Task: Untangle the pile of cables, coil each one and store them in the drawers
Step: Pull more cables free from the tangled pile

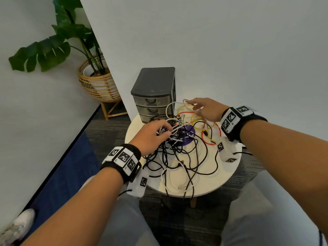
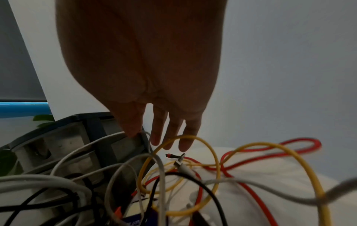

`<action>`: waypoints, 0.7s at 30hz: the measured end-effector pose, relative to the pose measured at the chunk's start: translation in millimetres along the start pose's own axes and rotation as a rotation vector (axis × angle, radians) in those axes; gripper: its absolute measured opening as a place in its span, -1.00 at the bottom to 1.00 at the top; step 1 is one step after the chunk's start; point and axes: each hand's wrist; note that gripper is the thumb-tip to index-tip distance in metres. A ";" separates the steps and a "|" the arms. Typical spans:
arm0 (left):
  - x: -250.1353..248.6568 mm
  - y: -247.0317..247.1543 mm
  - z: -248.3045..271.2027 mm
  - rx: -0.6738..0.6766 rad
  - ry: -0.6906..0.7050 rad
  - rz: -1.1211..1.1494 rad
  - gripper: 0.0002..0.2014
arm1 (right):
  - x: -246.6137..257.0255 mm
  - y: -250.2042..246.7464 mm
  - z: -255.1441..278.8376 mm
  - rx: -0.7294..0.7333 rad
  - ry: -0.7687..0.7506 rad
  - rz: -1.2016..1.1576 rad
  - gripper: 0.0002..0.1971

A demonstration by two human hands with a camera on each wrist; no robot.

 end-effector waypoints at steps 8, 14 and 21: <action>-3.2 2.5 -2.8 -0.002 -0.012 0.005 -0.87 | -6.6 -11.0 1.8 -0.218 -0.028 0.110 -0.34; -7.4 0.1 1.3 0.002 -0.019 -0.019 -0.78 | 17.0 -14.7 33.8 -0.243 -0.236 0.044 -0.77; -6.4 5.4 7.2 0.036 -0.071 -0.097 -0.50 | 59.4 35.0 98.2 0.462 -0.347 0.377 -0.85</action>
Point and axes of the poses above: each hand's wrist, its own z-axis away from the middle knuckle, its own y-axis out of the palm, x = y × z, and after that the axes turned 8 degrees about -z, right-handed
